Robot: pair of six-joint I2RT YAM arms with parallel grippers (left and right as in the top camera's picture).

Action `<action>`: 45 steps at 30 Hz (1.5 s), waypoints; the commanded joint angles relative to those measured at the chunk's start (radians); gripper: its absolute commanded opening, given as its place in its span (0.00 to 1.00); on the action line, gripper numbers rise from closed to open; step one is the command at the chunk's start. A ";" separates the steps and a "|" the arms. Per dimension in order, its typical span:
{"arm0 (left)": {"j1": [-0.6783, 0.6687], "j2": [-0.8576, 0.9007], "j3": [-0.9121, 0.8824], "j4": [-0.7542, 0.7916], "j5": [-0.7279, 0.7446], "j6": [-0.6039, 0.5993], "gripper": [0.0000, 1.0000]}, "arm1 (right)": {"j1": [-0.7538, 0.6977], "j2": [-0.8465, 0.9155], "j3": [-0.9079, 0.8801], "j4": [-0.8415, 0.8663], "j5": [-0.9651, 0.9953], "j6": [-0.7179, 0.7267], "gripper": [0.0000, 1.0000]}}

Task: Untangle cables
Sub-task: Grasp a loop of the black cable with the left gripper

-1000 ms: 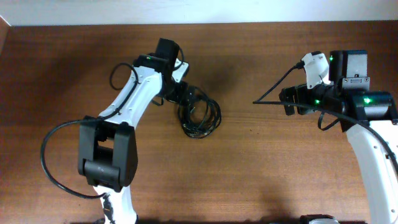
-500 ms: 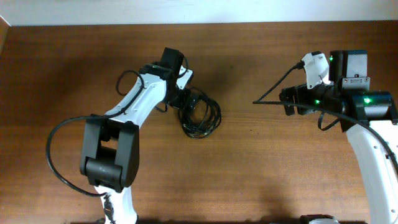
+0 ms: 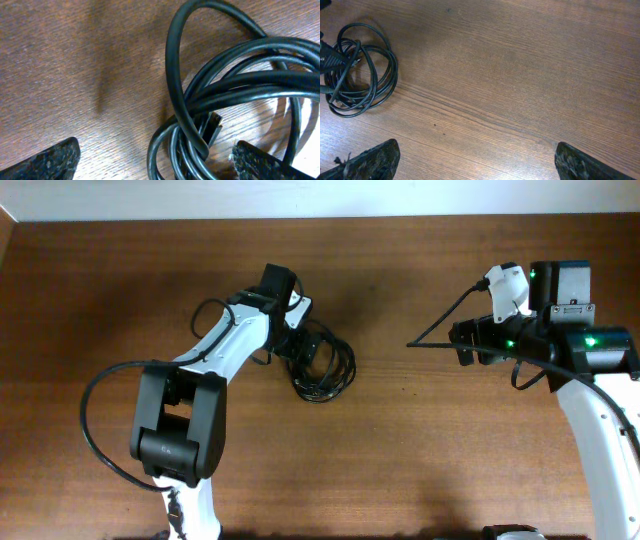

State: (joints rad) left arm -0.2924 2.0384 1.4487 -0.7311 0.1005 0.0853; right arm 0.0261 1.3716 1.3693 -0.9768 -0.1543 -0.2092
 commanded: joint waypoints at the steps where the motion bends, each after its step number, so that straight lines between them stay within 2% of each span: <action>1: 0.000 0.011 -0.008 0.016 0.017 -0.006 0.99 | 0.008 -0.019 0.024 0.000 0.013 -0.001 0.98; 5: 0.001 0.011 -0.005 0.027 0.026 -0.005 0.99 | 0.008 -0.019 0.024 0.001 0.013 -0.001 0.98; 16: 0.007 0.011 0.103 -0.109 0.011 -0.004 0.99 | 0.008 -0.017 0.024 0.008 0.032 -0.001 0.99; 33: -0.028 0.053 0.103 0.013 0.069 0.005 0.99 | 0.008 -0.006 0.024 0.006 0.032 0.000 0.98; 34: -0.031 0.072 0.103 0.015 0.069 0.005 0.88 | 0.008 -0.006 0.024 0.006 0.032 0.000 0.98; 35: -0.032 0.099 0.103 0.016 0.069 0.005 0.72 | 0.008 -0.006 0.024 0.004 0.032 0.000 0.99; 36: -0.032 0.132 0.103 0.015 0.080 0.005 0.39 | 0.008 -0.006 0.024 0.003 0.031 0.000 0.99; 38: -0.032 0.157 0.103 0.013 0.100 0.005 0.00 | 0.008 -0.006 0.024 0.004 0.032 0.000 0.98; 45: -0.032 0.148 0.117 -0.015 0.105 0.005 0.00 | 0.008 -0.006 0.024 0.005 0.032 -0.001 0.99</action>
State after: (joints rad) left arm -0.3191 2.1639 1.5620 -0.7097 0.1867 0.0860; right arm 0.0261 1.3716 1.3708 -0.9726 -0.1280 -0.2096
